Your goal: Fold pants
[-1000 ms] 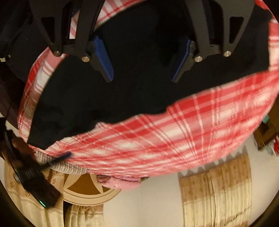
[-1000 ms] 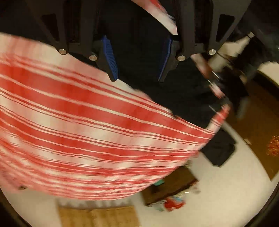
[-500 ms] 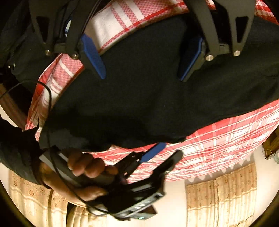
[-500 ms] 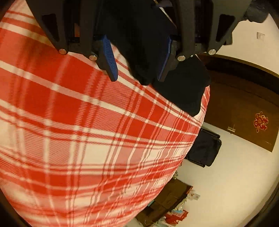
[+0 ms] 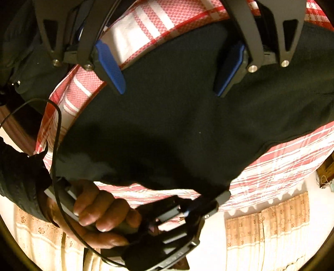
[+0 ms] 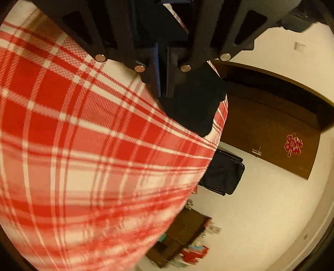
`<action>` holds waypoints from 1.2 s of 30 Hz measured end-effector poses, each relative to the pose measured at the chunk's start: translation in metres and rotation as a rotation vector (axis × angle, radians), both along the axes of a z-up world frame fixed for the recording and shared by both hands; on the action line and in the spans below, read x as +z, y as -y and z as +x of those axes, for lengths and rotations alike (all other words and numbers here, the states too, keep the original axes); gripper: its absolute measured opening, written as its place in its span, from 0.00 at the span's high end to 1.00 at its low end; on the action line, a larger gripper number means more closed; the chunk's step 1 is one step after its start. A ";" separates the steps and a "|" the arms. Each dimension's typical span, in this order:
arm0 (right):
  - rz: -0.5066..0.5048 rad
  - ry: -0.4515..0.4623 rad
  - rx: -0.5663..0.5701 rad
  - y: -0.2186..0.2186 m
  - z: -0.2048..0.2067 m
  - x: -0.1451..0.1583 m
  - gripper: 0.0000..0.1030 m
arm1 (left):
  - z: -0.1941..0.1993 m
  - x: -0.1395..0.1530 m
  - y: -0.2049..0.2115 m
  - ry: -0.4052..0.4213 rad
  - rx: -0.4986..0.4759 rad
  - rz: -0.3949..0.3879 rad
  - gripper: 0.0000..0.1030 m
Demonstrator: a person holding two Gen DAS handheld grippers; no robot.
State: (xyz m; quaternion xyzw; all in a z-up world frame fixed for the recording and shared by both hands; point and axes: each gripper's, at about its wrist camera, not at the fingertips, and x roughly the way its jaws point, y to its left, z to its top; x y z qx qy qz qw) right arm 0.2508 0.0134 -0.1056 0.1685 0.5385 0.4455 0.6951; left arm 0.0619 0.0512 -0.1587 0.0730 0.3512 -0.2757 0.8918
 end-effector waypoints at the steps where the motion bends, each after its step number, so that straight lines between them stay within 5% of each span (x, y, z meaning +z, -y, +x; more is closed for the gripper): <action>1: -0.034 0.026 -0.010 0.001 0.002 0.001 0.96 | 0.000 0.000 0.001 0.002 -0.001 0.000 0.10; 12: -0.133 0.036 -0.048 0.013 0.014 -0.027 0.96 | -0.014 0.016 -0.003 0.051 0.038 0.032 0.09; 19: -0.192 0.206 -0.002 0.016 -0.025 0.009 0.94 | -0.022 0.050 -0.075 0.162 0.250 0.086 0.09; 23: -0.266 0.297 0.037 0.007 -0.060 0.014 0.92 | -0.009 0.053 -0.118 0.162 0.383 0.084 0.08; 26: -0.227 0.278 0.078 0.004 -0.078 0.007 0.91 | 0.000 0.041 -0.132 0.124 0.426 0.079 0.08; 28: -0.243 0.275 0.108 -0.004 -0.087 -0.006 0.81 | 0.003 0.026 -0.134 0.094 0.447 0.108 0.08; 30: -0.288 0.253 0.104 -0.007 -0.092 -0.023 0.54 | 0.001 0.021 -0.127 0.108 0.439 0.142 0.06; 32: -0.266 0.265 0.089 -0.003 -0.098 -0.032 0.54 | -0.003 0.019 -0.118 0.128 0.429 0.206 0.05; 36: -0.259 0.241 0.076 0.009 -0.103 -0.027 0.54 | -0.001 0.019 -0.123 0.128 0.427 0.202 0.03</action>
